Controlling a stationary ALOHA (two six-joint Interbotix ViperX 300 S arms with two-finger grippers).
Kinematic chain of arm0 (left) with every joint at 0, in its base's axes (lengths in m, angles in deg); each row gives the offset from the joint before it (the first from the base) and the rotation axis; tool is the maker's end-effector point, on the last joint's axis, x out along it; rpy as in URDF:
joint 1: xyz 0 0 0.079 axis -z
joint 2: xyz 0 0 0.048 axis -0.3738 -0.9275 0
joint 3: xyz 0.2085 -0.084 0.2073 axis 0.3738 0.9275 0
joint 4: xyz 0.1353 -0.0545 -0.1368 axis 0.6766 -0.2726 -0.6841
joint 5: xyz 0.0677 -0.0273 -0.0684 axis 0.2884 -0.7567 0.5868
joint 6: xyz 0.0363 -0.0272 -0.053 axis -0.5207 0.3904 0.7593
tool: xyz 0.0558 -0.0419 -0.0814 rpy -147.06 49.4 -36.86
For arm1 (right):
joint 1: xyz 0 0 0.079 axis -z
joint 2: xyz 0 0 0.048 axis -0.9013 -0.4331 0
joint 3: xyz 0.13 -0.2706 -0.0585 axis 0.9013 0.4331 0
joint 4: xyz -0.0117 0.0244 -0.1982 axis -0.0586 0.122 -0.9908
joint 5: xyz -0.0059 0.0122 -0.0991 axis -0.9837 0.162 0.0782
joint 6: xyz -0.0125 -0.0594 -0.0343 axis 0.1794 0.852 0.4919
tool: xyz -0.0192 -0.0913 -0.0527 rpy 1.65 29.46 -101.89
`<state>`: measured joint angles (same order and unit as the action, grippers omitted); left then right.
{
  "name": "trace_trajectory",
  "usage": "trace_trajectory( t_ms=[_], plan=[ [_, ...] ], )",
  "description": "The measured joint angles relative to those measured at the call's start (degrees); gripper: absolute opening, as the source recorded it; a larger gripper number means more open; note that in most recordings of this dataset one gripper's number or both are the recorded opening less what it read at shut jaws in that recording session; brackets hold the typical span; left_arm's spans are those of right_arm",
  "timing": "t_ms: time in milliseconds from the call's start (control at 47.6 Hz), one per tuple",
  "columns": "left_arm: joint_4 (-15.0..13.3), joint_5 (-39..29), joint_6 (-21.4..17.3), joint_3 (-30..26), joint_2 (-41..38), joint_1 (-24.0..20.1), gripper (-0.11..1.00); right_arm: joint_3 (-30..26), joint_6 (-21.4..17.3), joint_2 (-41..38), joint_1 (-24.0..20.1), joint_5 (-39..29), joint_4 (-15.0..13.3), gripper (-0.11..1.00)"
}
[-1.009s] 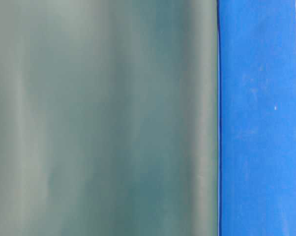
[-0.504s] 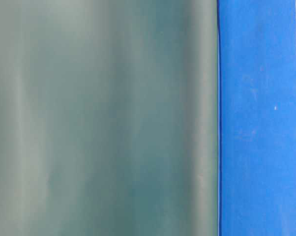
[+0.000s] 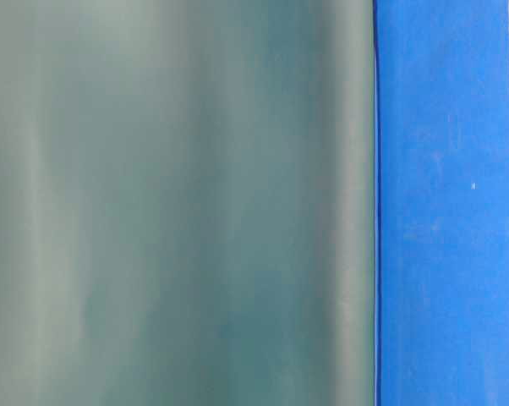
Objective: Fold the yellow towel.
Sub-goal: 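Open both grippers and release the folded towel, then grasp the left and right ends of the folded strip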
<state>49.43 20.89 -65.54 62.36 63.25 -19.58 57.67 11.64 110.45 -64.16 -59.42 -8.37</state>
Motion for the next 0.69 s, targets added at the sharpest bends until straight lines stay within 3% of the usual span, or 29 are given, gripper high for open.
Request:
trace_trajectory(
  t_ms=[336, 693],
  plan=[
    [0.09, 2.20, -2.90, -2.02, -15.03, -5.36, 0.71, 0.00, 0.09, -10.81, 6.94, 2.46, 0.09, 0.77],
    [0.09, 4.31, -3.25, -4.13, -22.94, -5.89, 0.70, -0.44, 0.09, -14.15, 5.80, 2.81, 0.00, 0.76]
  ],
)
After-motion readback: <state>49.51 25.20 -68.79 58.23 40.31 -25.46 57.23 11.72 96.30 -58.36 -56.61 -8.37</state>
